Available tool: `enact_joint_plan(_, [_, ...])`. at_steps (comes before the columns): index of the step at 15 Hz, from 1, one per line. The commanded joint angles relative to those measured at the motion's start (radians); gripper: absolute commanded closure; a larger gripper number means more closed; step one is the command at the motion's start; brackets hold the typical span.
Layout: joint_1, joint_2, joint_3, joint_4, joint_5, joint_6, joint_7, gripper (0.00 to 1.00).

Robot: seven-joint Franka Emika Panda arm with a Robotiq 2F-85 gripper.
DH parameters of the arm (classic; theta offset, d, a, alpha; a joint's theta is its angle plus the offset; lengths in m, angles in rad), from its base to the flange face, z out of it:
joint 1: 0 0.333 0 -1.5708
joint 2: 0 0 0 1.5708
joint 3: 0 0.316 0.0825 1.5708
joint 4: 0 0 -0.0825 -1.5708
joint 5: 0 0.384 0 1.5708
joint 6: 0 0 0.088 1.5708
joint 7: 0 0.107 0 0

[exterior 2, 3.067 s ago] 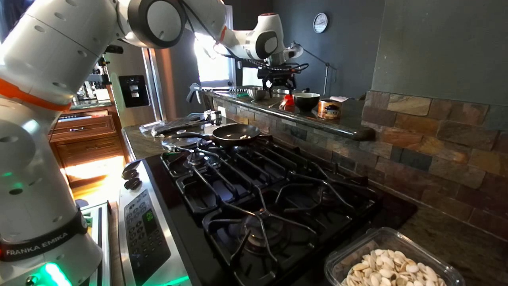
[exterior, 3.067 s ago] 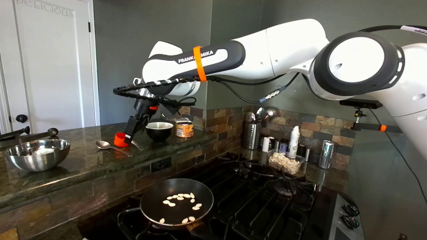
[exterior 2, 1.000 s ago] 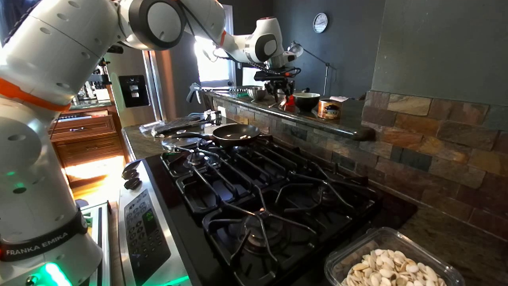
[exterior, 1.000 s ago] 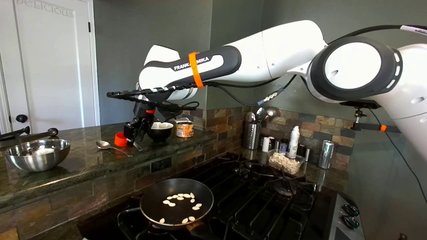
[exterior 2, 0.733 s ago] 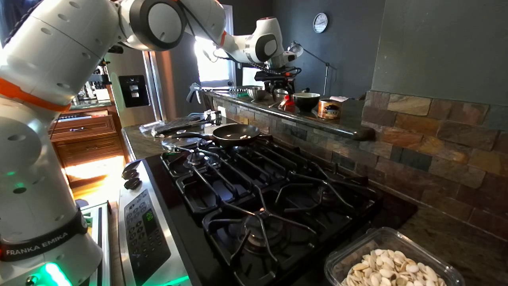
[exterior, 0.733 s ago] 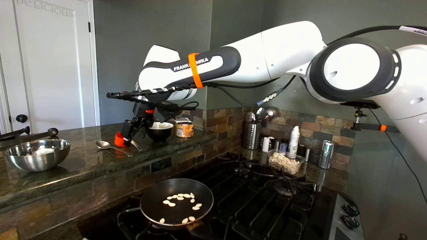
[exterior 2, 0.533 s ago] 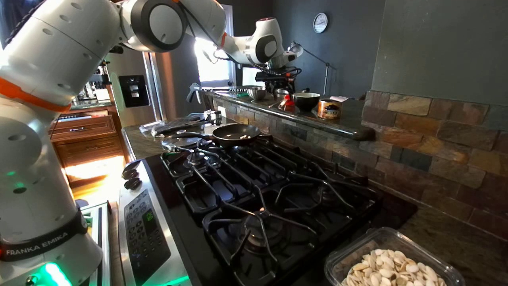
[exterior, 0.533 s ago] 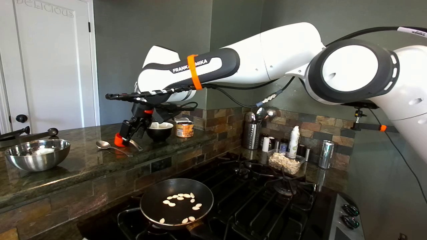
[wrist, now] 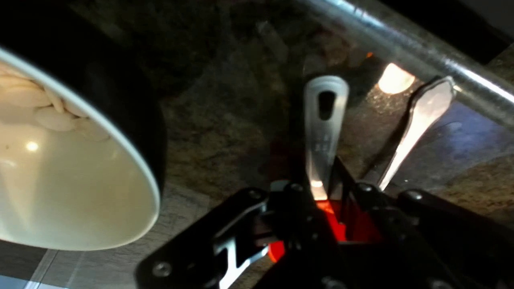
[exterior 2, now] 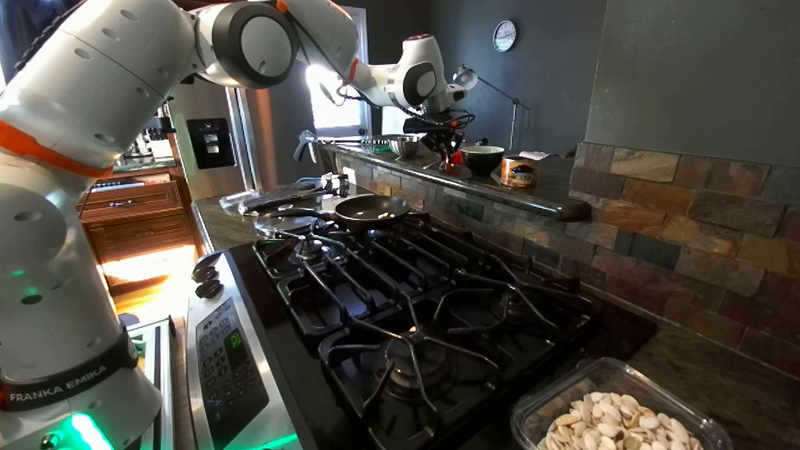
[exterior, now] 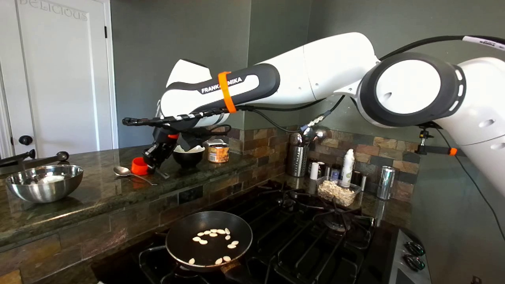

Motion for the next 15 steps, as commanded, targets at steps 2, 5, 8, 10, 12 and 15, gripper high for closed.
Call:
enact_joint_plan(2, [0.012, 0.025, -0.013, 0.030, -0.025, 0.013, 0.019, 0.96])
enact_joint_plan(5, [0.008, 0.018, -0.012, 0.027, -0.022, 0.008, 0.015, 0.96])
enact_joint_plan(8, [-0.003, -0.009, 0.000, 0.010, -0.010, -0.010, -0.005, 0.96])
enact_joint_plan(10, [-0.002, -0.036, -0.007, -0.014, -0.022, -0.010, -0.010, 0.96])
enact_joint_plan(12, [-0.003, -0.063, -0.005, -0.037, -0.028, -0.019, -0.027, 0.96])
enact_joint_plan(15, [-0.004, -0.120, 0.005, -0.092, -0.025, -0.028, -0.079, 0.96])
